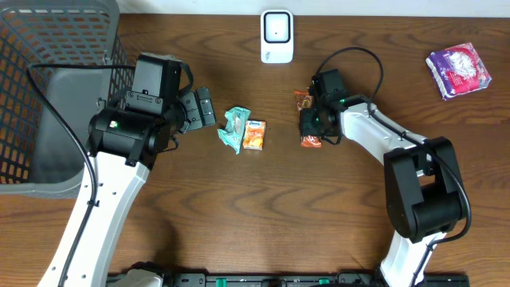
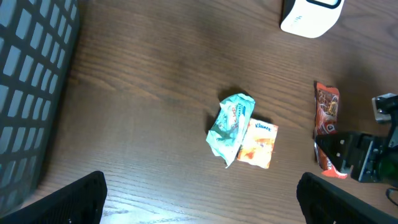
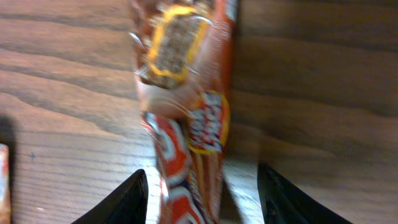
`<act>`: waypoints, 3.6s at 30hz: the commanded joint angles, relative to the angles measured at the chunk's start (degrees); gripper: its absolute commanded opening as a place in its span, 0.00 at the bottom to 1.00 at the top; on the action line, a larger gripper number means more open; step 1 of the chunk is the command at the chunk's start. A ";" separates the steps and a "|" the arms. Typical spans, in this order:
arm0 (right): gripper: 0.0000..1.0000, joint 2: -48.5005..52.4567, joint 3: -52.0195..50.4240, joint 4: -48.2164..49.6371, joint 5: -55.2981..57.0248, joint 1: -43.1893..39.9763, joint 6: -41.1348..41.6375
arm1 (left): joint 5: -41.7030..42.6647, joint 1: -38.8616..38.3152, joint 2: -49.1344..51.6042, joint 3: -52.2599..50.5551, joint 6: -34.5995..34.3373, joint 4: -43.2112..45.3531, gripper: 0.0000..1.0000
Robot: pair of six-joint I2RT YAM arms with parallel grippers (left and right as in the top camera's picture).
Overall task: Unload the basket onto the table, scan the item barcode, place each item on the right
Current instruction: 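Lift the red snack bar and turn it in the right gripper, then hold the red snack bar over the white scanner, then carry the red snack bar right and place it beside the purple bag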
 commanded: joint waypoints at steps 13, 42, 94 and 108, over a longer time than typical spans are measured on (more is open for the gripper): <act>0.01 0.22 -1.36 2.29 5.22 3.06 -0.11 | -1.14 -0.02 0.00 0.00 0.52 -0.22 0.98; 0.01 6.10 14.82 31.67 5.79 4.07 -0.22 | -1.11 -0.02 0.00 0.00 0.52 -0.22 0.98; 0.02 -0.74 13.25 -24.98 -0.09 -40.37 6.78 | -1.14 -0.02 0.00 0.00 0.50 -0.22 0.98; 0.29 -0.74 -0.92 4.31 14.40 -40.48 8.57 | -1.14 -0.02 0.00 0.00 0.52 -0.22 0.98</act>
